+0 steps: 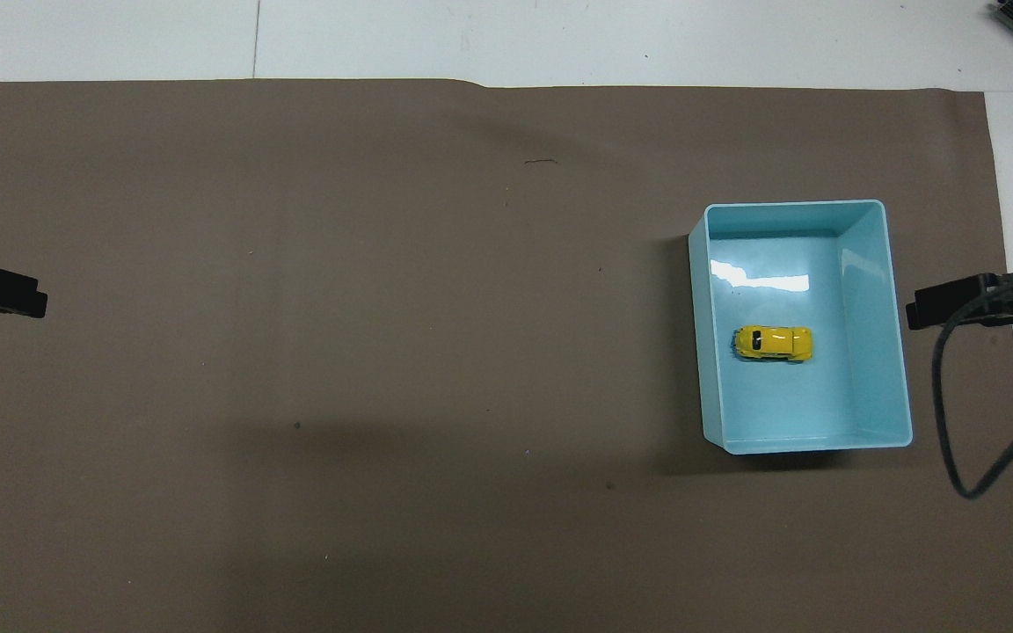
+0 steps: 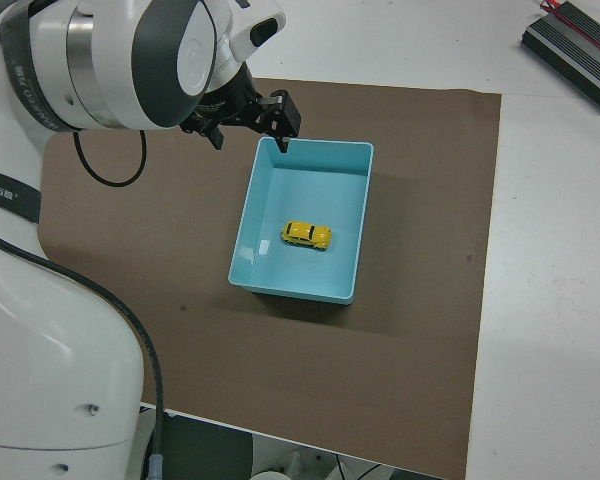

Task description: Wind up and store yellow beetle car

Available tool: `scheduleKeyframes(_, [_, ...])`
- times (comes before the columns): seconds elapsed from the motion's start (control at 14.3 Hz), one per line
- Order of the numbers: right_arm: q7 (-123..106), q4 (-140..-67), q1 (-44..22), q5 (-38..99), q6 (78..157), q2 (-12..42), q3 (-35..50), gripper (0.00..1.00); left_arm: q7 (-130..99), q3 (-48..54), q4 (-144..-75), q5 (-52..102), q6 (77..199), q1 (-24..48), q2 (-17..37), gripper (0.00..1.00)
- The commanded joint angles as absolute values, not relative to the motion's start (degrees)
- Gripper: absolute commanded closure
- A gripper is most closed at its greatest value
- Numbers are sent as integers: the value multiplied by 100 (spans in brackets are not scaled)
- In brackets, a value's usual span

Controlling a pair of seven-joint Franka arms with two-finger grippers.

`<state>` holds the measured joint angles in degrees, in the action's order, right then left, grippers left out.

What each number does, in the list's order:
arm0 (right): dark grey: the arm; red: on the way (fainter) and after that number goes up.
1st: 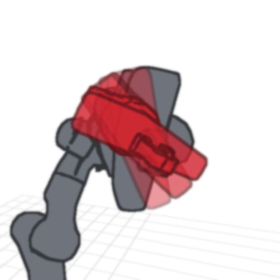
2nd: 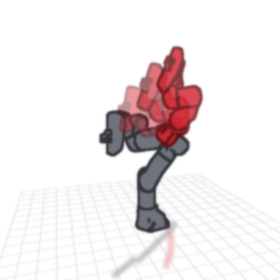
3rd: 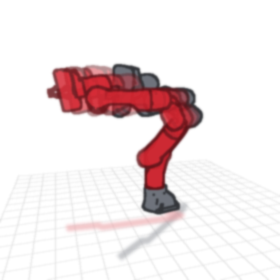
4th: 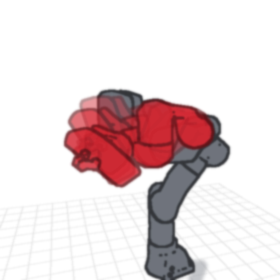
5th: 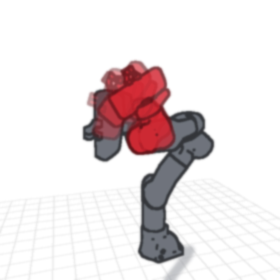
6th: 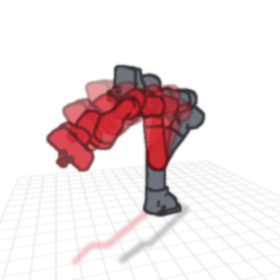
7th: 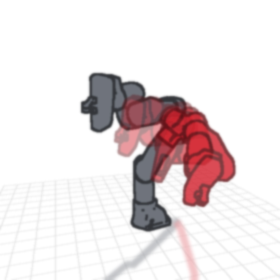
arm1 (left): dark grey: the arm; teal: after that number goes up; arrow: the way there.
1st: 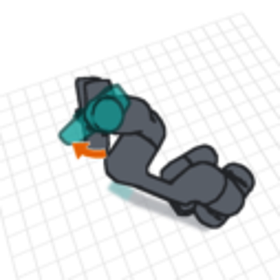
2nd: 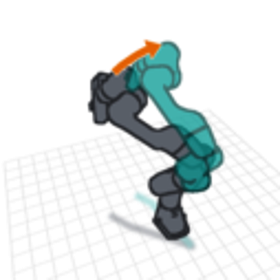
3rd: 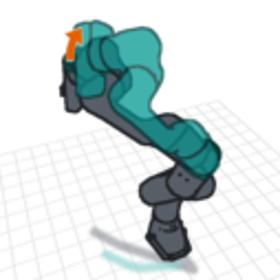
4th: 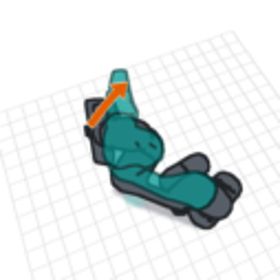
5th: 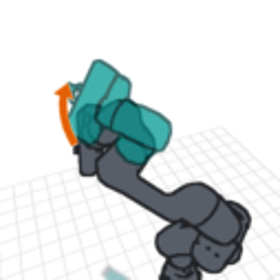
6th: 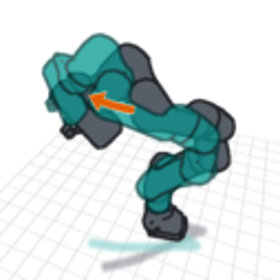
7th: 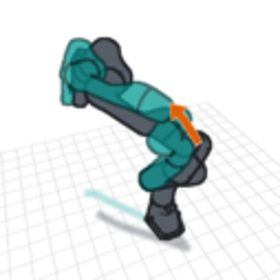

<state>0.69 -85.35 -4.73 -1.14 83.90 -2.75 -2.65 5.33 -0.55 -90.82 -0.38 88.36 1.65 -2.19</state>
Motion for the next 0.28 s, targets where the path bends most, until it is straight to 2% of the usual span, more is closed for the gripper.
scheduleKeyframes(0.0, [123,-8411,-501,-167,8350,-229,-273,0,527,9,-9018,35,8807,44,-202,0])
scheduleKeyframes(0.21, [105,-8402,-466,-141,8350,-237,-281,0,527,9,-9018,35,8807,44,-202,0])
